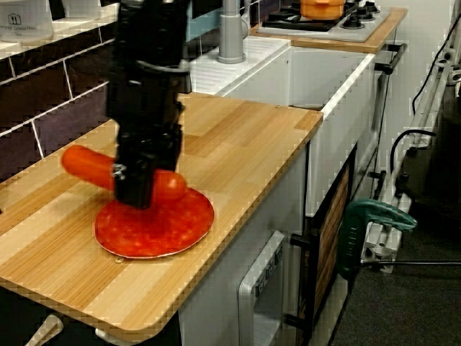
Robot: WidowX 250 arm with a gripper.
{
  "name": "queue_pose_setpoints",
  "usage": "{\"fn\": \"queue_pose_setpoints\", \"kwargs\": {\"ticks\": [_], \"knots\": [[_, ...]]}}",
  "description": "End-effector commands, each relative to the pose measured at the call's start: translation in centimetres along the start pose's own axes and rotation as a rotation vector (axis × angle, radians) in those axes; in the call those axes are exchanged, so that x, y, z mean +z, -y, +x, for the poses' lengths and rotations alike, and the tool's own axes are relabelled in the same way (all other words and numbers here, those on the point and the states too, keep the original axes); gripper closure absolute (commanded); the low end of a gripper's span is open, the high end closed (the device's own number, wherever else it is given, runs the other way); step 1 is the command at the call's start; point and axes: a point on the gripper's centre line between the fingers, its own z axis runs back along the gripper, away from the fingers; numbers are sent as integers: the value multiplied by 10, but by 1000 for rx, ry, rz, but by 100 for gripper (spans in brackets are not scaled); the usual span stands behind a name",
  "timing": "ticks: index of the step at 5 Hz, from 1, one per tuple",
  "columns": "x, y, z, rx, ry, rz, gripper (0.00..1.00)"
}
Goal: Put the object on the plate
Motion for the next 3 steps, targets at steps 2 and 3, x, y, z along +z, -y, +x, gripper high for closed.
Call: {"fn": "queue_pose_setpoints", "kwargs": {"ticks": [2,3], "knots": [[15,-27,-6,36,-29,-2,100],[23,-16,-9,26,-18,-14,100]]}}
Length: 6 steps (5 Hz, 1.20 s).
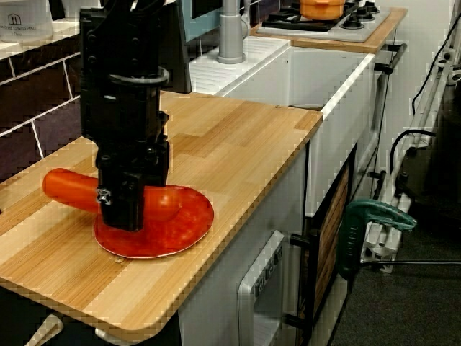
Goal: Put the object on the plate
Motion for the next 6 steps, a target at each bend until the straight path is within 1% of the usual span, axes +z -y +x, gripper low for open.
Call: {"fn": "queue_pose_setpoints", "kwargs": {"ticks": [1,2,4,5,6], "knots": [[23,13,-5,-5,43,19,100],[19,20,-7,8,58,32,100],[2,27,-16,-3,56,71,100],[0,28,-17,-9,51,71,100],[0,28,-15,-9,50,73,0]]}}
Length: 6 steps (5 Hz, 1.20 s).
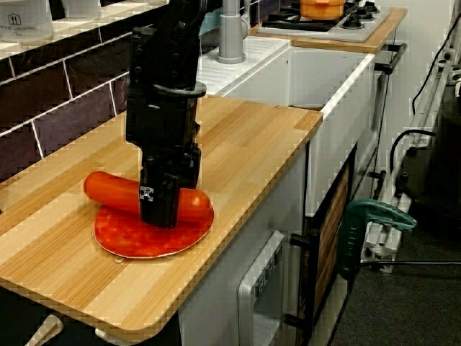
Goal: Put the object on the plate
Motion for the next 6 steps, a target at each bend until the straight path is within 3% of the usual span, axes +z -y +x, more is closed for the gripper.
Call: {"fn": "queue_pose_setpoints", "kwargs": {"ticks": [1,6], "knots": [[15,-6,2,8,33,21,0],[17,-5,9,9,18,26,0]]}}
